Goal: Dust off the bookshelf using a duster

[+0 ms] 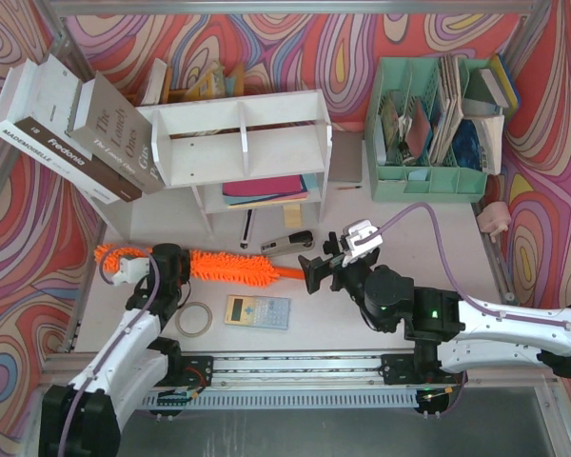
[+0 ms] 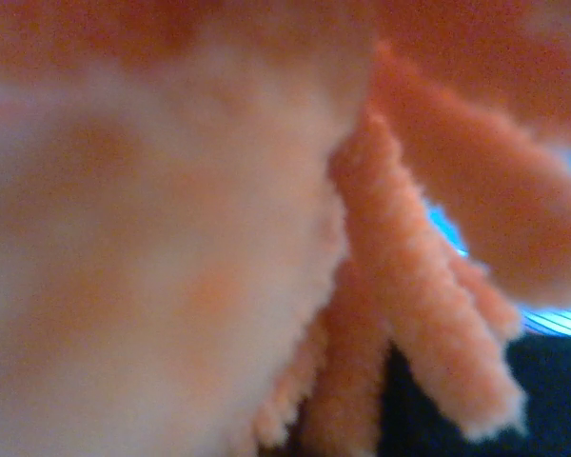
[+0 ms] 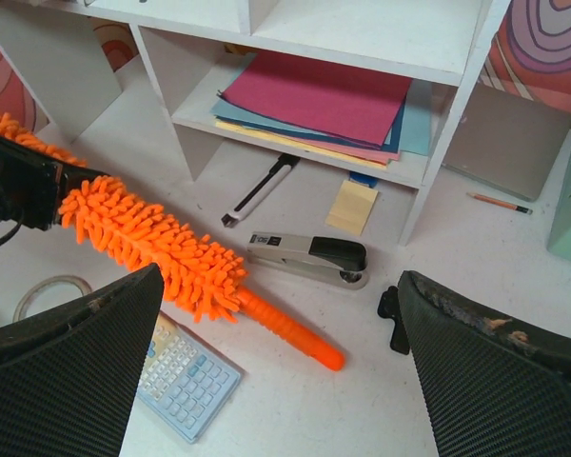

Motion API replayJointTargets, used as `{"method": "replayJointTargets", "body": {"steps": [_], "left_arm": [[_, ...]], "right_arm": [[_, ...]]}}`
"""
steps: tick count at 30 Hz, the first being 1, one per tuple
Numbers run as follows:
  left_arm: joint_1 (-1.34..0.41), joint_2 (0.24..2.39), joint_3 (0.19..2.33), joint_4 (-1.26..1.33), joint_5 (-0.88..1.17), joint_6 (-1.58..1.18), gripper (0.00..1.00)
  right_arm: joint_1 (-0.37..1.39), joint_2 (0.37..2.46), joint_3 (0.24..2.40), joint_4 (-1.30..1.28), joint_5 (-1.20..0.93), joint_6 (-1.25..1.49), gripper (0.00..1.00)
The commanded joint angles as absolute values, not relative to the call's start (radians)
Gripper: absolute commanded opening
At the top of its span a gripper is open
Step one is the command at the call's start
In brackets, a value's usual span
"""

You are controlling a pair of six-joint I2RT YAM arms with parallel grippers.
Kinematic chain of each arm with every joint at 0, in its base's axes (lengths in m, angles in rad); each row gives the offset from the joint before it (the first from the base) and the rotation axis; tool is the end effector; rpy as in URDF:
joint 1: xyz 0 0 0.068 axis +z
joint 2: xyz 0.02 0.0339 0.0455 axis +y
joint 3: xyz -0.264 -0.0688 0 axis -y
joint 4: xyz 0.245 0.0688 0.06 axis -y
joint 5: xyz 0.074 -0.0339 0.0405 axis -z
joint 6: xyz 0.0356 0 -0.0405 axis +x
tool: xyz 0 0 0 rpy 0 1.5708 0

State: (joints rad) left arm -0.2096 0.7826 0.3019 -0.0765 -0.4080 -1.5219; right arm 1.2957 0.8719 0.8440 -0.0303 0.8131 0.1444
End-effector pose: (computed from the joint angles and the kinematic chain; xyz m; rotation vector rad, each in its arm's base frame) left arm 0.1676 -0.0212 0.1832 -1.4889 1.5339 -0.6132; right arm 0.0779 0.1807 0.3630 -0.3075 1.6002 0.4506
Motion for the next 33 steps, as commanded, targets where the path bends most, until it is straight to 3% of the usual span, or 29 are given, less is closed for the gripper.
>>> {"method": "replayJointTargets", "body": {"steps": [1,3,5,7,11,23,28,33], "left_arm": [[-0.195,0.826,0.269,0.036,-0.378,-1.546,0.05],[-0.195,0.84,0.254,0.051,-0.384,-1.557,0.15],[-0.192,0.843,0.255,0.04,-0.387,-1.551,0.31],[-0.19,0.828,0.278,-0.019,-0.383,-1.535,0.49],[-0.189,0.779,0.383,-0.32,-0.428,-1.525,0.96],[-0.189,0.541,0.579,-0.583,-0.446,-1.185,0.98],[-0.197,0.386,0.528,-0.256,-0.379,-0.861,0.98],[-0.29,0.409,0.47,-0.04,-0.465,-0.615,0.98]], "right_arm": [[1.292,0.865,0.842,-0.019,0.873,0.188,0.99],[1.293,0.86,0.844,-0.032,0.894,0.2,0.99],[1.292,0.851,0.843,-0.033,0.903,0.2,0.99],[1.293,0.841,0.844,-0.034,0.908,0.197,0.99],[1.292,0.83,0.863,-0.049,0.939,0.207,0.99],[1.218,0.868,0.979,-0.223,1.022,0.314,0.99],[1.064,0.911,1.079,-0.331,0.841,0.368,0.99],[0.956,0.946,1.124,-0.35,0.744,0.382,0.99]]}}
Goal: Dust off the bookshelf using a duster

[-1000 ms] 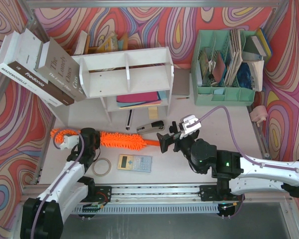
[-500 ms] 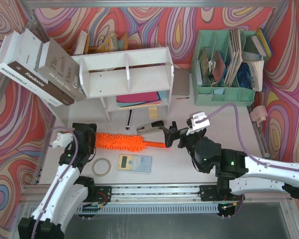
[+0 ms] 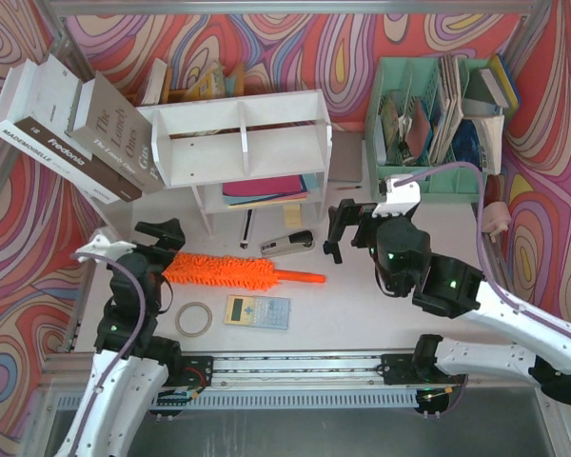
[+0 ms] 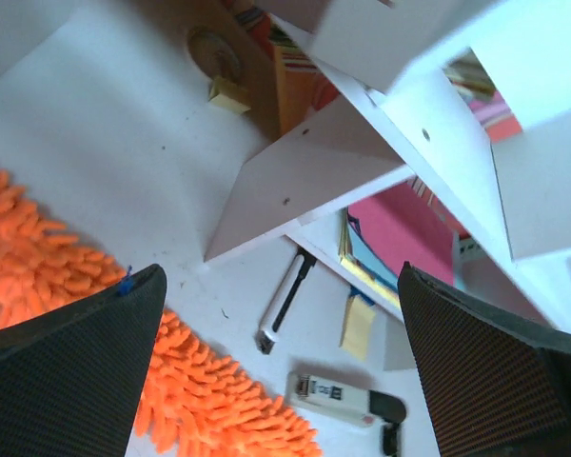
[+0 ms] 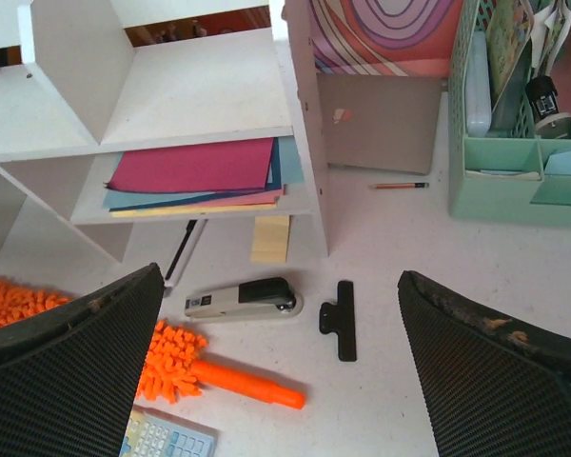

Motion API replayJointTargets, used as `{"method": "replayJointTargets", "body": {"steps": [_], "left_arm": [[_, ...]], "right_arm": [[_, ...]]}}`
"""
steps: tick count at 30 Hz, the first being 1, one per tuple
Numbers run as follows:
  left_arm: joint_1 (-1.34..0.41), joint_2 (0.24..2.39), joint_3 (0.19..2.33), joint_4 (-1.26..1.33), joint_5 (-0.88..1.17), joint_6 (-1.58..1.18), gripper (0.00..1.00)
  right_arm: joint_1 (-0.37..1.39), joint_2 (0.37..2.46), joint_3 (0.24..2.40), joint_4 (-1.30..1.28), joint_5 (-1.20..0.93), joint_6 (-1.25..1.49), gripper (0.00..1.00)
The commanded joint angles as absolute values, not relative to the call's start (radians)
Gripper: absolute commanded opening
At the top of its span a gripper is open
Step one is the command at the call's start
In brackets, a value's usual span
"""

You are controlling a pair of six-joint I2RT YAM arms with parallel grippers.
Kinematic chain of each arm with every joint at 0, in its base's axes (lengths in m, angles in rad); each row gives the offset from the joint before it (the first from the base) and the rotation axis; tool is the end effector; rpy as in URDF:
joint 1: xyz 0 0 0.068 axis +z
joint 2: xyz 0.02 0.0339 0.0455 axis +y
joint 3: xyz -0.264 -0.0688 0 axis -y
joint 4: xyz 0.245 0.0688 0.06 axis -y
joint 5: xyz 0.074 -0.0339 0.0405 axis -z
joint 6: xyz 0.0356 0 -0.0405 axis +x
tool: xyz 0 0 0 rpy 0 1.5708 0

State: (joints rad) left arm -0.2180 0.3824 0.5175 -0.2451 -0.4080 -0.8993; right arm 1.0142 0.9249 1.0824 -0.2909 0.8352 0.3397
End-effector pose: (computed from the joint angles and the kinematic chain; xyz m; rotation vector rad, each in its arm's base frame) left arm 0.1161 -0.0113 0.2928 -0.8485 1.4688 -0.4992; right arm 0.1231 0.1479 0.4090 0.0551 1.6688 0.3146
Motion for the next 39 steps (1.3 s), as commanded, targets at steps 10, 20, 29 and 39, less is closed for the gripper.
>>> {"method": "replayJointTargets", "body": {"steps": [10,20,29,39], "left_arm": [[-0.522,0.6,0.269,0.458,-0.783,-0.14,0.98],[-0.425,0.762,0.209,0.547,-0.873,-0.076,0.98],[-0.277,1.019,0.168,0.778,-0.672,-0.052,0.99],[-0.12,1.273,0.158,1.057,-0.374,-0.037,0.98]], "right_arm": [[0.546,1.049,1.081,-0.352,0.399,0.454,0.99],[0.342,1.073,0.928,-0.208,0.368,0.4,0.99],[0.31,1.058,0.829,-0.069,0.395,0.325,0.99],[0.292,1.078,0.782,0.014,0.433,0.278,0.99]]}}
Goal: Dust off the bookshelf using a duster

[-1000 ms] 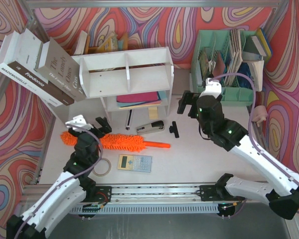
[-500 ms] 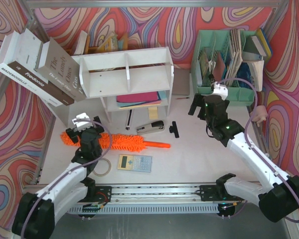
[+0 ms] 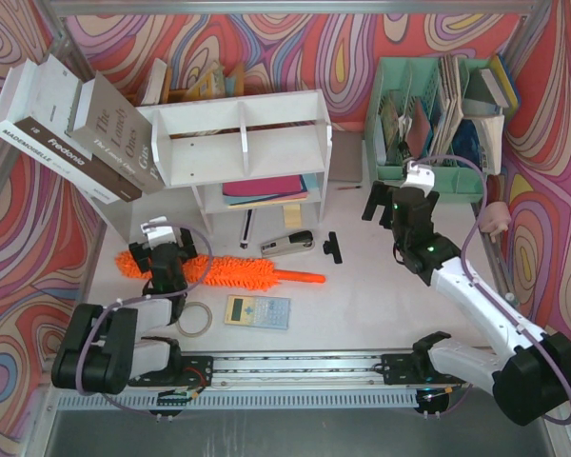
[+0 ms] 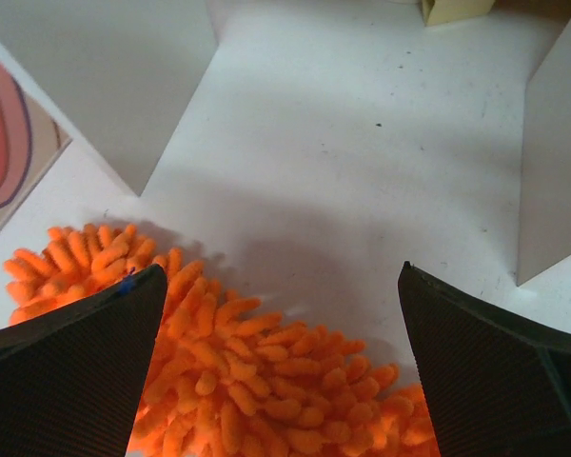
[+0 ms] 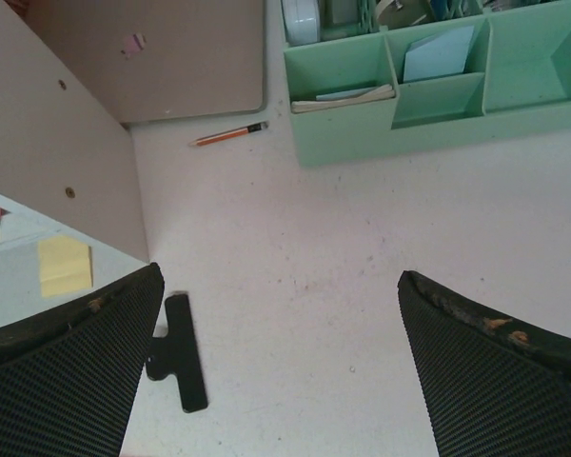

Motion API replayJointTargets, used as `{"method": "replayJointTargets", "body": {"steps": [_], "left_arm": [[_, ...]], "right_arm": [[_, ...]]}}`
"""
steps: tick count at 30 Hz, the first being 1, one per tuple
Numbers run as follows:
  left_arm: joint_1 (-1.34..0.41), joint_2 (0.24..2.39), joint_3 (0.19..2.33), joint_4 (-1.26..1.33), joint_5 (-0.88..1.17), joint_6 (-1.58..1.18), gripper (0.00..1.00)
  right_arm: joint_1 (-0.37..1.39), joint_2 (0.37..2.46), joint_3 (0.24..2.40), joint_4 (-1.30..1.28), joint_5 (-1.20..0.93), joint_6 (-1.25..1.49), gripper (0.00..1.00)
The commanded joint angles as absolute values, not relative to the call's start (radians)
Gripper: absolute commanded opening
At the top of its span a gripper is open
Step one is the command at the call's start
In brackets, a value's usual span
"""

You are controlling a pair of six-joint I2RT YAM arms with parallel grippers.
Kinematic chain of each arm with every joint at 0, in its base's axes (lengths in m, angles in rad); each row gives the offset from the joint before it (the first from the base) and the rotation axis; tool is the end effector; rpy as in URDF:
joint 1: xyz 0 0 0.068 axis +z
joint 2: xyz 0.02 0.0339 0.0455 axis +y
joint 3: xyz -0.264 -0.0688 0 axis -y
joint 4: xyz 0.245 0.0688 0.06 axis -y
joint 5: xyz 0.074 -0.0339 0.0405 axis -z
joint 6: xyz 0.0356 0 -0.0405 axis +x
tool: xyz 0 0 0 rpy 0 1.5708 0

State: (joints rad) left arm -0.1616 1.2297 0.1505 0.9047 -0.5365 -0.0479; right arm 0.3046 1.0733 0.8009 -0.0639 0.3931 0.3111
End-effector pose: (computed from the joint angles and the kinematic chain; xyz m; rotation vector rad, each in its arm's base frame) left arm 0.2035 -0.0147 0.1565 -0.2925 1.7057 0.3130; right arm 0.2397 0.0611 0.3021 0.2692 1.8615 0.0471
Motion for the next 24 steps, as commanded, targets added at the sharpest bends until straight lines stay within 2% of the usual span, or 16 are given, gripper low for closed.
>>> {"method": "replayJointTargets", "body": {"steps": [1,7,14,19,24], "left_arm": [[-0.105,1.291,0.16,1.061,-0.362,-0.044,0.98],[-0.001,1.52,0.15,1.319,-0.201,-0.101,0.98],[0.043,1.532,0.183,1.251,-0.131,-0.132,0.98],[0.049,1.508,0.231,1.122,-0.212,-0.172,0.98],[0.049,1.513,0.233,1.129,-0.208,-0.168,0.98]], "right_arm": [[0.289,1.08,0.777,0.022,0.441,0.275,0.99],[0.274,1.097,0.736,0.099,0.469,0.229,0.99],[0.227,1.148,0.648,0.264,0.466,0.214,0.99],[0.201,1.256,0.571,0.465,0.507,0.168,0.99],[0.195,1.355,0.51,0.673,0.553,0.129,0.99]]}}
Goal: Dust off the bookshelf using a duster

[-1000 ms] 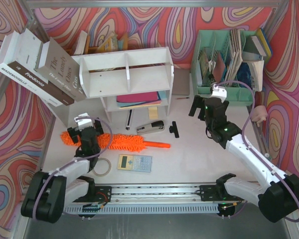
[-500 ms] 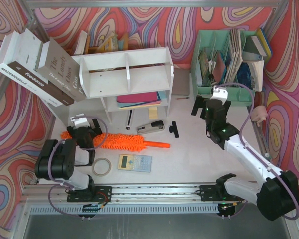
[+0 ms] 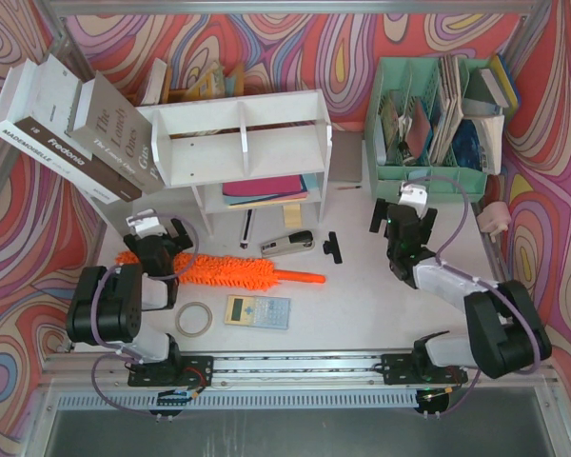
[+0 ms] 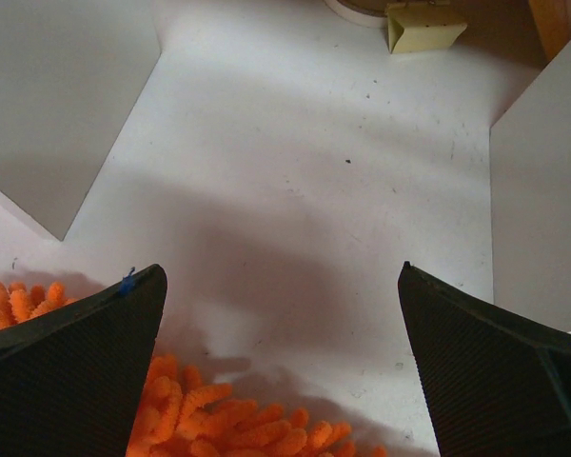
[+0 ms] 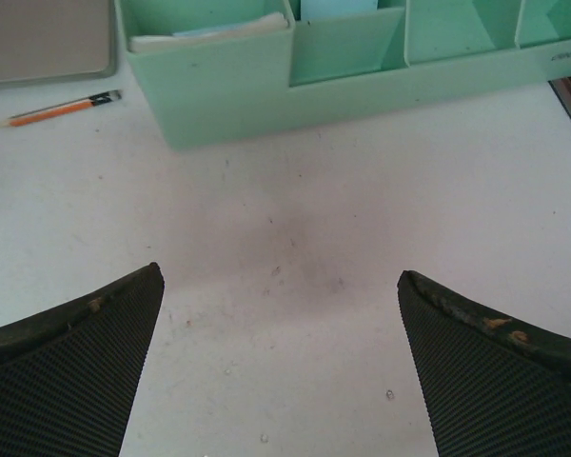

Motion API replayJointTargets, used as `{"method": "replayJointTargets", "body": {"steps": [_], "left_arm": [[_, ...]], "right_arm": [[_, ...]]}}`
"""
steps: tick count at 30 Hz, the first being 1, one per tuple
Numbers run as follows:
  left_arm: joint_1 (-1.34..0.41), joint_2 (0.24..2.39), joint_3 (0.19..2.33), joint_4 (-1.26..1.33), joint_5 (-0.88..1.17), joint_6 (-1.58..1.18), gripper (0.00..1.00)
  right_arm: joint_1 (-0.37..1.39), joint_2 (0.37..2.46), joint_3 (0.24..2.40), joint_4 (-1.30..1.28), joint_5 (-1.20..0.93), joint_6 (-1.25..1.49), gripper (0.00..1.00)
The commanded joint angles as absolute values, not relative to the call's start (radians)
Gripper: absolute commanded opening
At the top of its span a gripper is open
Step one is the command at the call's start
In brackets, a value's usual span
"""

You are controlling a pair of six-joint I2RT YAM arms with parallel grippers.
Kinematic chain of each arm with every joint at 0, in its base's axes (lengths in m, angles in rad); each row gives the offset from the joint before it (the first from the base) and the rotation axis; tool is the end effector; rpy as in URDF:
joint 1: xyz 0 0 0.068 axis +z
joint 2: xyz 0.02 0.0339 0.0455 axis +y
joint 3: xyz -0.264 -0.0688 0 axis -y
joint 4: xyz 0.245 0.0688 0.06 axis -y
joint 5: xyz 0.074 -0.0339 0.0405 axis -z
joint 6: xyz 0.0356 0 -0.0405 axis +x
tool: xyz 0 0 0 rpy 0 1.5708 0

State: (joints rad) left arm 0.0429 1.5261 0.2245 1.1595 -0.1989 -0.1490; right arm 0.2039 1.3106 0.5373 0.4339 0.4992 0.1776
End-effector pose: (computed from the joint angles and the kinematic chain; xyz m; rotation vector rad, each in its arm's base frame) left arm 0.2385 0.0173 0.1416 -0.3101 1.6826 0.0915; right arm 0.2665 0.0377 0.2054 0.3081 1.8474 -0.2141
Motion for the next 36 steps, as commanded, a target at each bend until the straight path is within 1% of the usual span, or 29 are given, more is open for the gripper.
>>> {"method": "replayJointTargets", "body": {"steps": [1,6,10,16,18,20,21,24,32,36], "left_arm": [[0.048,1.514,0.234,1.128,-0.209,-0.168,0.98],[0.049,1.517,0.232,1.137,-0.21,-0.169,0.98],[0.049,1.519,0.23,1.141,-0.21,-0.168,0.98],[0.049,1.518,0.23,1.142,-0.21,-0.169,0.98],[0.049,1.519,0.23,1.143,-0.21,-0.17,0.99],[0.049,1.518,0.23,1.142,-0.209,-0.169,0.98],[0.049,1.518,0.23,1.142,-0.208,-0.17,0.98],[0.049,1.52,0.239,1.132,-0.192,-0.165,0.98],[0.052,1.521,0.332,0.959,-0.096,-0.129,0.98],[0.054,1.523,0.322,0.979,-0.095,-0.131,0.98]], "right_arm": [[0.195,1.372,0.507,0.694,0.554,0.125,0.99],[0.195,1.444,0.458,0.787,0.537,0.087,0.99],[0.187,1.531,0.365,1.026,0.502,0.005,0.99],[0.119,1.523,0.297,1.159,0.262,-0.024,0.99],[0.071,1.599,0.236,1.345,0.17,-0.003,0.99],[0.055,1.693,0.246,1.446,0.157,-0.016,0.99],[0.055,1.672,0.283,1.318,0.116,-0.014,0.99],[0.055,1.681,0.327,1.256,0.113,-0.022,0.99],[0.056,1.685,0.328,1.256,0.126,-0.02,0.99],[0.055,1.685,0.33,1.255,0.124,-0.021,0.99]]}}
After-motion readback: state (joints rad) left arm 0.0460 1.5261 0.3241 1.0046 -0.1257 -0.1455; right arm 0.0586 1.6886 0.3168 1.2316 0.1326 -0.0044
